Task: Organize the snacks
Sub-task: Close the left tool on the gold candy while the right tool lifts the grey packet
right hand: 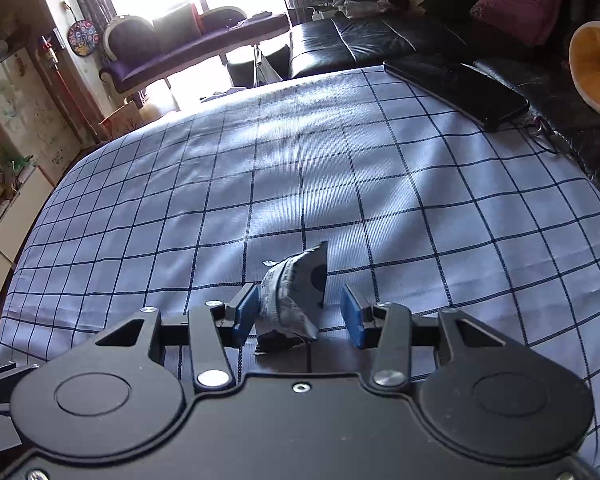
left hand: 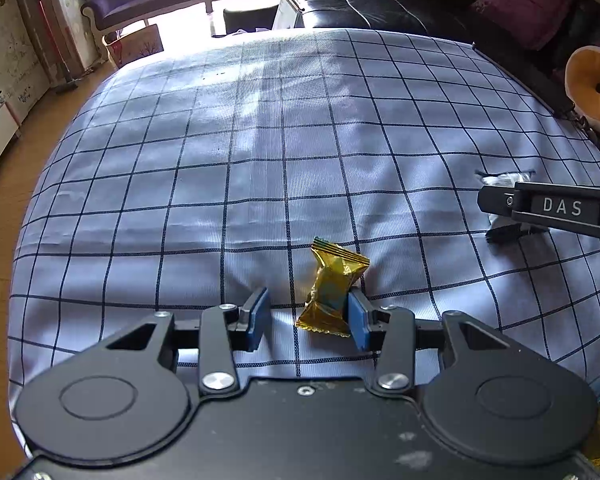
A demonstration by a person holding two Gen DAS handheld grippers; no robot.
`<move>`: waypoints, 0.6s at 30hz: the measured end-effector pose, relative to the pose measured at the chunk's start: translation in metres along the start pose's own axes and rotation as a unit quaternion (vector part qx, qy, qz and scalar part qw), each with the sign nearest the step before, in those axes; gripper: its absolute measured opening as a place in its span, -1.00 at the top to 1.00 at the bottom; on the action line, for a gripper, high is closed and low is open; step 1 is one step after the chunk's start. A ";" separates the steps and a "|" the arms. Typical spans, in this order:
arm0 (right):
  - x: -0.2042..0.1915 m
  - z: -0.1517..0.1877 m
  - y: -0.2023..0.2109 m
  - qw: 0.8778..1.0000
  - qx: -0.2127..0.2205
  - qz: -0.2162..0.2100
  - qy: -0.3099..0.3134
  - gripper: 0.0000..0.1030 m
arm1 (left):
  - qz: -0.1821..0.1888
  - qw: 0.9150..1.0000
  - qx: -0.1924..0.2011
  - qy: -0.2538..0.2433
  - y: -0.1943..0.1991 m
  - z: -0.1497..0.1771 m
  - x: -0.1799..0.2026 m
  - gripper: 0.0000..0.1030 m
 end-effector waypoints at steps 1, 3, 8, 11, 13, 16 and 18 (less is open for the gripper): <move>0.000 0.001 -0.001 1.000 0.001 0.001 0.001 0.00 | 0.000 1.000 0.001 0.000 0.000 0.000 0.000 0.12; -0.001 0.004 0.003 1.000 0.011 0.006 0.009 0.09 | 0.001 1.000 0.003 0.000 0.001 0.001 0.000 0.12; 0.004 0.012 0.016 1.000 0.015 -0.003 0.016 0.14 | -0.009 1.000 0.007 -0.006 0.004 0.002 0.005 0.13; 0.008 0.012 0.024 1.000 0.009 -0.009 0.013 0.15 | -0.014 1.000 0.008 -0.010 0.006 0.001 0.010 0.19; 0.011 0.014 0.030 1.000 0.007 -0.010 0.012 0.15 | -0.011 1.000 0.007 -0.009 0.007 0.001 0.012 0.38; 0.014 0.018 0.040 1.000 0.007 -0.013 0.009 0.15 | -0.009 1.000 0.011 -0.014 0.011 0.001 0.018 0.58; 0.017 0.019 0.047 1.000 0.008 -0.017 0.002 0.15 | -0.015 1.000 0.014 -0.022 0.012 0.002 0.020 0.59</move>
Point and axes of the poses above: each gripper's, at about its wrist camera, not at the fingertips, and y roughly against the way its jaws point, x to its right, z to its underside, the point moved 1 cm from there along -y, roughly the way its jaws point, and after that the axes turned 6 degrees about x, right-handed, at the moved point
